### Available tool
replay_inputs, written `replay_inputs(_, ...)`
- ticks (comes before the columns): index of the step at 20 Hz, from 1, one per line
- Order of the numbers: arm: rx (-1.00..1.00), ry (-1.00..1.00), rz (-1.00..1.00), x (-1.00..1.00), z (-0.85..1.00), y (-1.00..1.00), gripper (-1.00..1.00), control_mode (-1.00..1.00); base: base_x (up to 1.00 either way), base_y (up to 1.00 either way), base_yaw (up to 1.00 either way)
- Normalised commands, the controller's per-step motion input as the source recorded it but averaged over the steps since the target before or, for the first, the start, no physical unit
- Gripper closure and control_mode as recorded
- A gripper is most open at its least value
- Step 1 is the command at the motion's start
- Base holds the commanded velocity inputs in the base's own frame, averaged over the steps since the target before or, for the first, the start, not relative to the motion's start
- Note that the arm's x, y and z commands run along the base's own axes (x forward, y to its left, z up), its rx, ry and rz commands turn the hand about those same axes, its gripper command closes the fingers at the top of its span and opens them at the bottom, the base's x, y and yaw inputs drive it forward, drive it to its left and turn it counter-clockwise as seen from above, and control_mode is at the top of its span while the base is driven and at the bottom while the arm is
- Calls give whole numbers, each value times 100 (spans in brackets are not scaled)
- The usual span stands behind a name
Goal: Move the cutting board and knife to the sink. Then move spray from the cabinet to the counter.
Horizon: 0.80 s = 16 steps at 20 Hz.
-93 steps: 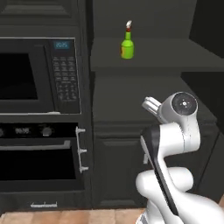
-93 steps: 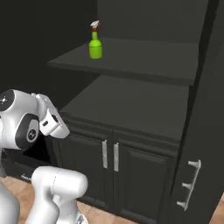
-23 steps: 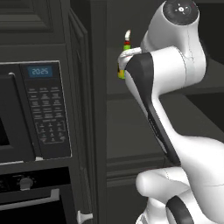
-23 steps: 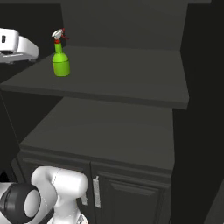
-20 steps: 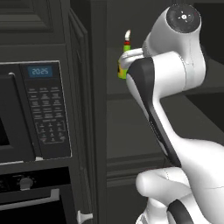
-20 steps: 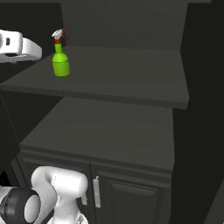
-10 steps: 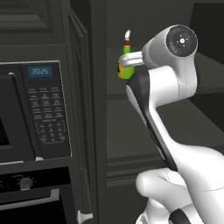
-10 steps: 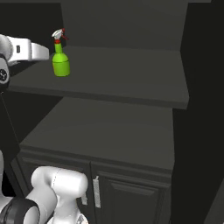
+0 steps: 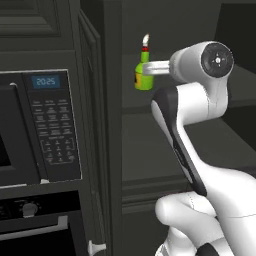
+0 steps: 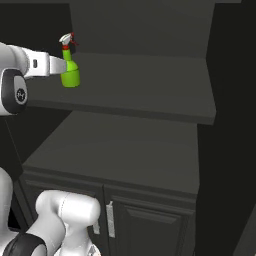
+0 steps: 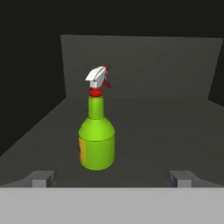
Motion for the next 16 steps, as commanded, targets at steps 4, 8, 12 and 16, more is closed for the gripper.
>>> replay_inputs(4, 9, 0, 1, 2, 3, 0, -100, -100, 0, 0, 0)
replay_inputs(8, 1, 3, 1, 8, 1, 2, -100, -100, 0, 0, 0)
replay_inputs(12, 0, 8, 0, 24, 2, 0, -100, -100, 0, 0, 0)
replay_inputs(16, 0, 14, 0, 48, 0, 0, -100, -100, 0, 0, 0)
